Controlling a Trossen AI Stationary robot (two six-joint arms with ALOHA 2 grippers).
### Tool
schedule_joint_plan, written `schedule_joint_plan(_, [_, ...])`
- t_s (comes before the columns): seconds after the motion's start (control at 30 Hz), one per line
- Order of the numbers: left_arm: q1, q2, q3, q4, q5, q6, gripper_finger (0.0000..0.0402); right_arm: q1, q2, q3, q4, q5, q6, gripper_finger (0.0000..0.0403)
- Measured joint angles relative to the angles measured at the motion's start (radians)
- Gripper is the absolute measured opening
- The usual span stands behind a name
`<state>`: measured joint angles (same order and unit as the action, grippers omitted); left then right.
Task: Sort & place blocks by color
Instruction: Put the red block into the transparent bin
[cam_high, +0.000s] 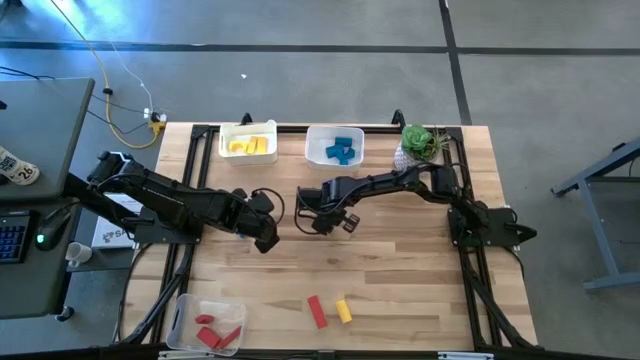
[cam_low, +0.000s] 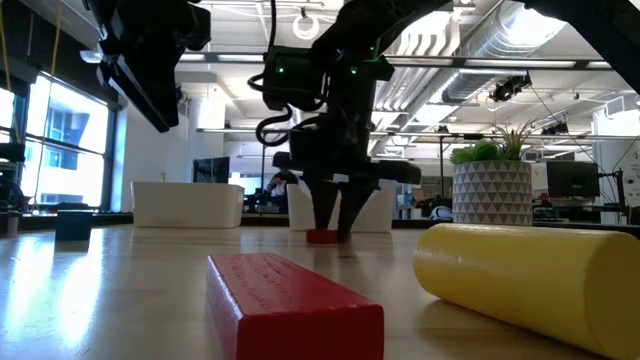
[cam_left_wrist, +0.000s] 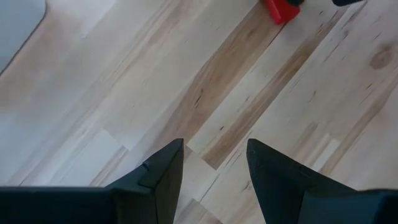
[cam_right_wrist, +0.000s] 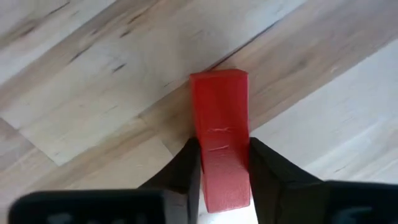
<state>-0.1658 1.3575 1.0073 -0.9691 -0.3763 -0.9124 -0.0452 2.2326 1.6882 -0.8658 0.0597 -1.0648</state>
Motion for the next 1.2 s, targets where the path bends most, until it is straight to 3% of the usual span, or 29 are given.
schedule_joint_plan(0.5, [0.002,0.000,0.000,0.010,-0.003,0.007,0.0165,0.011,0.008,0.143,-0.201,-0.009,0.304,0.0075])
schedule_joint_plan(0.83, [0.003,0.000,0.000,0.056,-0.005,0.047,0.0165,0.056,0.006,0.265,-0.326,0.035,0.378,0.0075])
schedule_joint_plan(1.2, [0.042,0.000,0.000,0.112,0.031,0.168,0.0165,0.092,-0.003,0.295,-0.433,0.104,0.403,0.0075])
